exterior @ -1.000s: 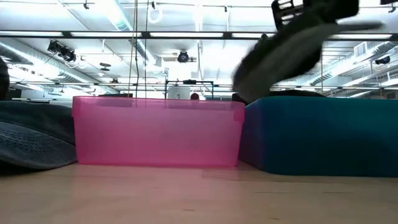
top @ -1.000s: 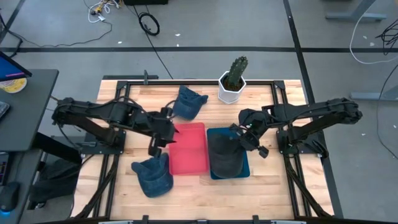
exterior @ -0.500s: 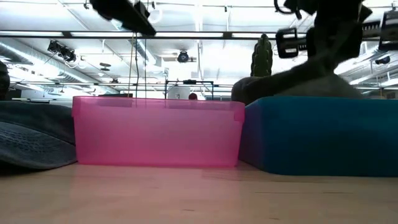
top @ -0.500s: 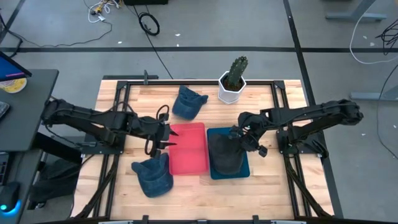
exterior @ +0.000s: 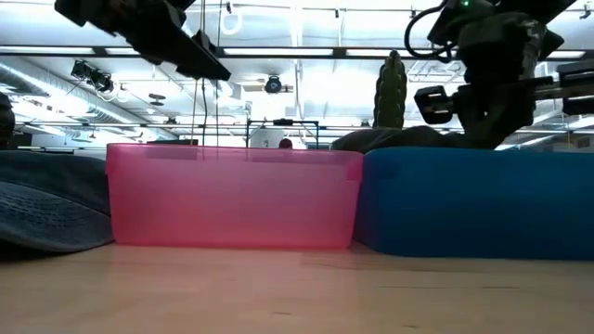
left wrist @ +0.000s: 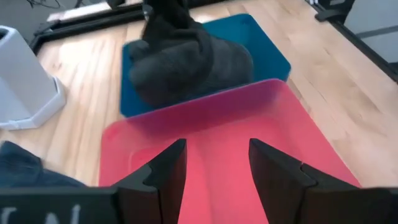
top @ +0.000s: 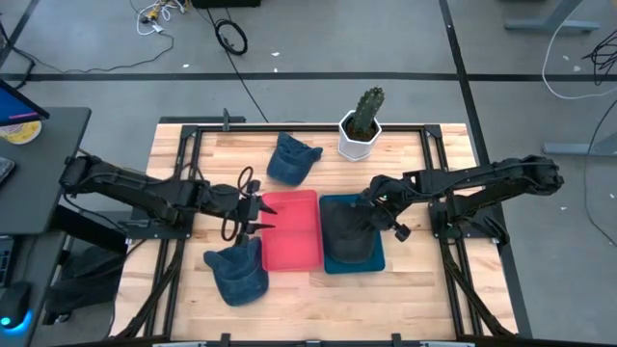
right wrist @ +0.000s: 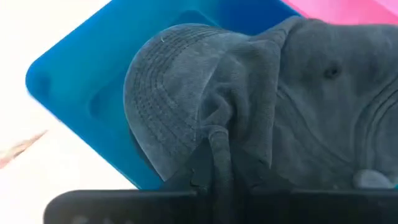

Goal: Pick & Place hat
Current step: Put the black cap into the blue bin

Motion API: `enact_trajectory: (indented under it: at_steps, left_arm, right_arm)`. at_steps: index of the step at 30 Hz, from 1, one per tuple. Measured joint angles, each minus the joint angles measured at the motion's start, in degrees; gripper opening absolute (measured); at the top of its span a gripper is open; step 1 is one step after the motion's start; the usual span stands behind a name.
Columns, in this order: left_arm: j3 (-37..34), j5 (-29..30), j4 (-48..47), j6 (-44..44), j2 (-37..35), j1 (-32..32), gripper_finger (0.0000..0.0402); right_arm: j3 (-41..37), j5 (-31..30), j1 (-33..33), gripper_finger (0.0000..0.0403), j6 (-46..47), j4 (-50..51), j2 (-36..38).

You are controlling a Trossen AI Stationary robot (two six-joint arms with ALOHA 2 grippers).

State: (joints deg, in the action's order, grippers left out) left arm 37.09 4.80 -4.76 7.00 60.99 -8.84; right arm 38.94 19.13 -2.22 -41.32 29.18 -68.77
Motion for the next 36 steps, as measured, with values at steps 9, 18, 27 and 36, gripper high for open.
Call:
enact_trajectory:
  at_steps: [9, 18, 27, 36]
  left_arm:
    - [-0.5, -0.1, 0.1, -1.4, -0.5, 0.4, 0.0177]
    - [-0.5, 0.0, -0.1, -0.4, -0.5, 0.4, 0.0177]
    - [-0.4, 0.0, -0.6, 0.1, -0.9, 0.4, 0.0177]
    - [-0.4, 0.0, -1.2, -0.3, -1.2, 0.4, 0.0177]
  right_arm:
    - [0.2, -2.7, 0.0, 0.0077, 8.7, -0.3, 0.0]
    - [1.2, -6.6, 0.0, 0.019, 11.0, 1.5, 1.8]
    - [4.6, -7.7, 0.0, 0.024, 17.4, 4.1, 6.2]
    - [3.7, -10.2, 0.9, 0.0216, 22.0, 8.6, 6.0]
